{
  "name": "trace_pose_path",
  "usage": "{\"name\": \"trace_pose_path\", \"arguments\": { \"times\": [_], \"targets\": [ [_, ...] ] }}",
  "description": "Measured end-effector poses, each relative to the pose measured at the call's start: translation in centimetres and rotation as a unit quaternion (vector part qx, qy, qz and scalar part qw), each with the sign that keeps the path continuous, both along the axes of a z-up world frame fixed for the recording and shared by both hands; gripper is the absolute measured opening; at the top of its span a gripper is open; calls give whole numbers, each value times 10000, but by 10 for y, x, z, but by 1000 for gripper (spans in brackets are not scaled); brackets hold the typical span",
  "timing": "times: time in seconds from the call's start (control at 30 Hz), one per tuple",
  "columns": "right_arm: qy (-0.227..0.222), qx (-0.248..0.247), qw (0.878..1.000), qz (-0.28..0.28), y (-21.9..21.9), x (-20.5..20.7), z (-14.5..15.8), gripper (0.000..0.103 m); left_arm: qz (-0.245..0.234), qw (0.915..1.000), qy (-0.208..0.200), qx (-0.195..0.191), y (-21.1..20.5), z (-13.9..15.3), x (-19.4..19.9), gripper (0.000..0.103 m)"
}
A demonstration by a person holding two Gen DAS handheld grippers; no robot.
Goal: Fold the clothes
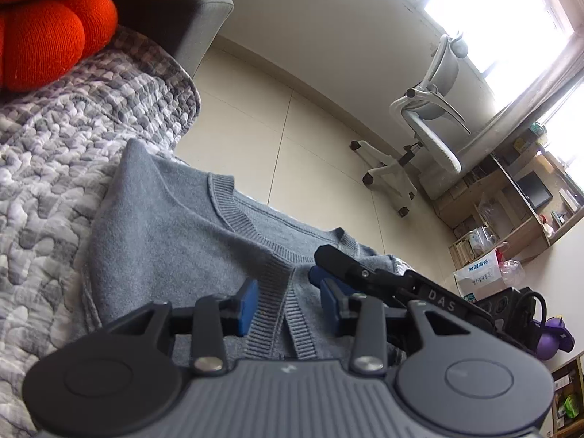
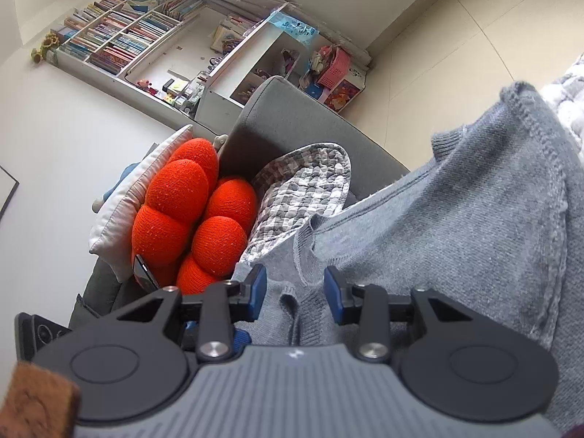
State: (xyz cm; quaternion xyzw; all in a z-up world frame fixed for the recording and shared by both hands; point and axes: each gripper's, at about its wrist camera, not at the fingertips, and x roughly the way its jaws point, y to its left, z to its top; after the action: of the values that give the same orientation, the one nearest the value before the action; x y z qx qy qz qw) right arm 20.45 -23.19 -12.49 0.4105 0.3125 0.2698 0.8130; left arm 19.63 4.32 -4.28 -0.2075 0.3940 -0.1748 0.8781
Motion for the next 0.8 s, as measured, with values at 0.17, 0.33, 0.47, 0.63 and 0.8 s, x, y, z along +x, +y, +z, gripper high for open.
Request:
{"name": "trace_pose_path", "arguments": {
  "times": [0.17, 0.33, 0.47, 0.63, 0.8],
  "targets": [
    [-120, -238, 9996, 99, 7, -2, 4, 40, 132, 9982, -196, 549, 21, 5, -17, 39],
    [-294, -606, 9973, 299, 22, -3, 8, 40, 419, 9964, -136, 719, 48, 4, -35, 38],
    [-444, -1028, 9925, 482, 39, -4, 11, 31, 645, 9953, -129, 715, 61, 2, -47, 38],
    [-616, -1692, 9820, 563, 60, -7, 12, 5, 905, 9886, -321, 1158, 58, 2, -39, 37],
    [-766, -1444, 9859, 365, 54, -10, 17, 4, 874, 9815, -731, 1538, 48, -2, -26, 34]
  ]
}}
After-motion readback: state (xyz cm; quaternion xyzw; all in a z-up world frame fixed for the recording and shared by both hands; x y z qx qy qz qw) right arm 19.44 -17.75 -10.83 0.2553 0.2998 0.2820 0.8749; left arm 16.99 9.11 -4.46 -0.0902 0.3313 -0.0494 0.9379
